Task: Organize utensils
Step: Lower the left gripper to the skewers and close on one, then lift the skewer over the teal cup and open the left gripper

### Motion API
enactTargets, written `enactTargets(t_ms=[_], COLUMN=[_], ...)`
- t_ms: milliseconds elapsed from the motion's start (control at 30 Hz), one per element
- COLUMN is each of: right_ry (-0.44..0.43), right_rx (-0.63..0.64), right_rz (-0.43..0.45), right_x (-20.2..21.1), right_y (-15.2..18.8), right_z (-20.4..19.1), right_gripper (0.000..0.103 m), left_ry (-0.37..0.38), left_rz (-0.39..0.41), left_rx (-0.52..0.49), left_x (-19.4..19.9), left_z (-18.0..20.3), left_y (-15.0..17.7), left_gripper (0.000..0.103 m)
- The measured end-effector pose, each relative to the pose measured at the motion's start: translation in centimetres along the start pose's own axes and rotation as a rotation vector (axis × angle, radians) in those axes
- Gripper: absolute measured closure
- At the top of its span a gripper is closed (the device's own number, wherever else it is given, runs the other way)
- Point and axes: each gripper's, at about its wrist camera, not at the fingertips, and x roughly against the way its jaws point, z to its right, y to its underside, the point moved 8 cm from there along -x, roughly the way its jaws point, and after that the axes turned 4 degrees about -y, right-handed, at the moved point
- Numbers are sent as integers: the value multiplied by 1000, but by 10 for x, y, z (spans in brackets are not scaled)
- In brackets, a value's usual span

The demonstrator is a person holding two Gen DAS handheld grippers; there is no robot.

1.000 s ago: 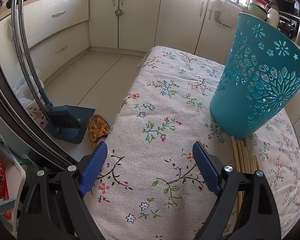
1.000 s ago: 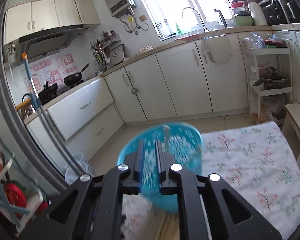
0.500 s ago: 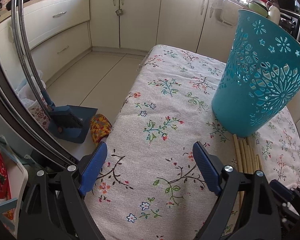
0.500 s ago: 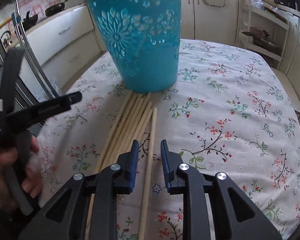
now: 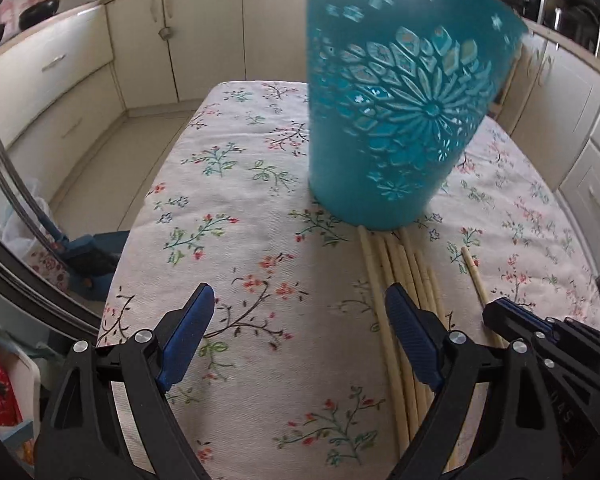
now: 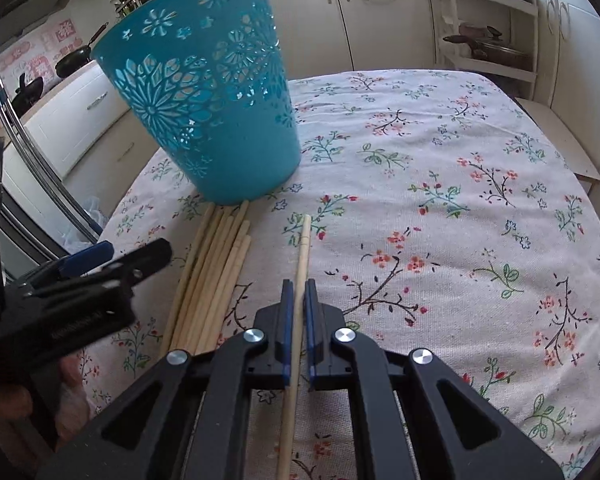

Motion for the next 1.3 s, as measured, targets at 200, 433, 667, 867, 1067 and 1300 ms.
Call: enactTargets(t_ms=[200,433,667,867,1067,1300], right_ry=[-17,-29,-33,-33,-29,-23], right_rx=[-23,-39,-41,-43,-39,-32], right_rz=[-2,-5,-4,-3,-3,-2], right_x=[-3,-2,-4,-4,-5,-4], right_y=[-4,-5,-6,-7,-7,-8], right_z=[4,4,4,4,4,4], right_gripper=[97,97,97,97,97,97], left_ry=[-54,-42,58,165,299,448], left_rz=[-60,-59,-73,-160,-160,77], left_rx=[-34,-40,-110,-27,-12,3], left_x=[-17,-22,-21,-13,35,137], left_z=[7,10,33,16,4,10], left_y=[0,-8,-16,-7,-5,-81], left_gripper=[20,29,96,98,98,98])
